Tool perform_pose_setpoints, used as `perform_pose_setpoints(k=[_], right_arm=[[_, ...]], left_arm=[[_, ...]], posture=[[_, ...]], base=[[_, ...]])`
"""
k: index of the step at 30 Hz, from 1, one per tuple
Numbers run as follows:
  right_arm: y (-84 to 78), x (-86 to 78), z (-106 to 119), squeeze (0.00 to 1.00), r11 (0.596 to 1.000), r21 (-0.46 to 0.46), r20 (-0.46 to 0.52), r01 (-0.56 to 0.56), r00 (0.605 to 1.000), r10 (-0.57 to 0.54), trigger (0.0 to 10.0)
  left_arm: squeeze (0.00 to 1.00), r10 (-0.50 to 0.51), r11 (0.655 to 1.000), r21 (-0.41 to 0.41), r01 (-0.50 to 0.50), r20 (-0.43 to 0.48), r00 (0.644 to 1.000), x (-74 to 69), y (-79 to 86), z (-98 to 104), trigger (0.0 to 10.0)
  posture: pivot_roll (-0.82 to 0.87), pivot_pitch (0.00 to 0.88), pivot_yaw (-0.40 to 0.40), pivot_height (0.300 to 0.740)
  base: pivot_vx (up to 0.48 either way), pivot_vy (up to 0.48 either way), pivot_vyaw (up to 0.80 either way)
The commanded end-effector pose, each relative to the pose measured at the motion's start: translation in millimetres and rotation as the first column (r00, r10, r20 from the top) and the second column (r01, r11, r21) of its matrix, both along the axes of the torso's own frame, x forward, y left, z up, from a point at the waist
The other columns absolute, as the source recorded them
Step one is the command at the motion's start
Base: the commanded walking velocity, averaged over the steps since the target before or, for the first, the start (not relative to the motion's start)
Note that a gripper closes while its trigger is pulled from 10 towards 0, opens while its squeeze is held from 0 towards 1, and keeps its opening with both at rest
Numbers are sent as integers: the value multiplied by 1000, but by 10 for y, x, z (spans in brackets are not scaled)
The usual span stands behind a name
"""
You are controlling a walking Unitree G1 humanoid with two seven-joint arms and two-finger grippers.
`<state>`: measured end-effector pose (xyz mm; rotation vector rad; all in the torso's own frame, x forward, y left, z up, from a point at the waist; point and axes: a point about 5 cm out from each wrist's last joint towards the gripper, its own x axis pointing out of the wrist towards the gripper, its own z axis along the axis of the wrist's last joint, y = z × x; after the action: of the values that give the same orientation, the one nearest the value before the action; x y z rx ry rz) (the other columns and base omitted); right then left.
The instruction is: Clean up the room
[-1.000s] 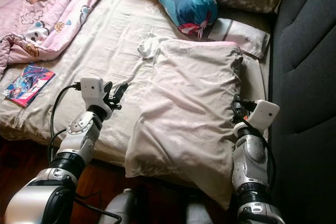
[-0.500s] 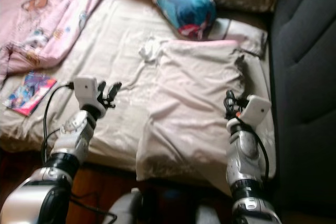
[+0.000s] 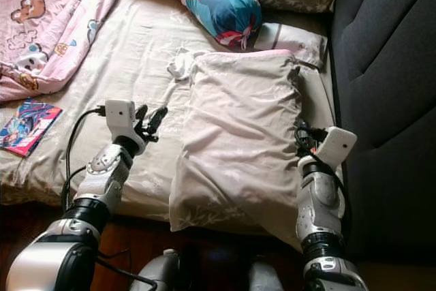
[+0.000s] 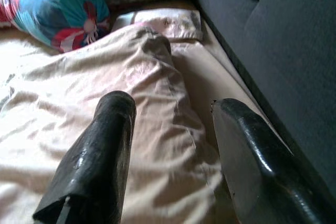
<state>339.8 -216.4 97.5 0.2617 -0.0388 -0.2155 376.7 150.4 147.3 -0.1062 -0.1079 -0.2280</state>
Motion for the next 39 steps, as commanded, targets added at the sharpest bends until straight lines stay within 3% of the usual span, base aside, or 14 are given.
perform_pose_setpoints(k=[1, 5, 22, 27, 33, 38, 39], right_arm=[[-39, -17, -52, 0, 1000, -5, -33, 8, 999, -8, 10000], [-56, -6, -41, 0, 1000, -5, -33, 10, 999, -11, 10000], [21, 11, -38, 0, 1000, -12, -16, -13, 1000, 13, 10000], [31, 10, -50, 0, 1000, -12, -21, -13, 1000, 13, 10000], [9, -3, -145, 0, 999, -34, -100, -2, 995, -1, 10000], [-134, -40, -279, 0, 999, -36, -217, 23, 976, -30, 10000], [-153, -46, -298, 902, 999, -39, -237, 22, 971, -31, 10000]], left_arm=[[0, 9, 1000, -1, -9, -37, 999, -38, 36, -98, 10000], [0, 4, 1000, -1, -4, -35, 999, -47, 40, -104, 10000], [0, 0, 1000, 11, 0, -27, 1000, -49, 57, -86, 10000], [0, -14, 1000, 13, 15, -29, 999, -50, 49, -85, 10000], [0, -62, 998, -12, 61, -135, 989, -63, 43, -226, 10000], [0, -146, 987, -108, 120, -277, 950, -89, 38, -432, 10000], [1000, -134, 989, -96, 110, -294, 946, -83, 52, -444, 10000]], posture=[[80, 267, 34, 740], [83, 263, 34, 740], [85, 256, 30, 740], [88, 261, 30, 740], [88, 267, 29, 740], [88, 280, 26, 740], [87, 283, 26, 740]], base=[[274, 0, -681], [281, 0, -686], [293, 0, 0], [0, 0, 0], [0, 0, 0], [0, 0, 0], [0, 0, 0]])
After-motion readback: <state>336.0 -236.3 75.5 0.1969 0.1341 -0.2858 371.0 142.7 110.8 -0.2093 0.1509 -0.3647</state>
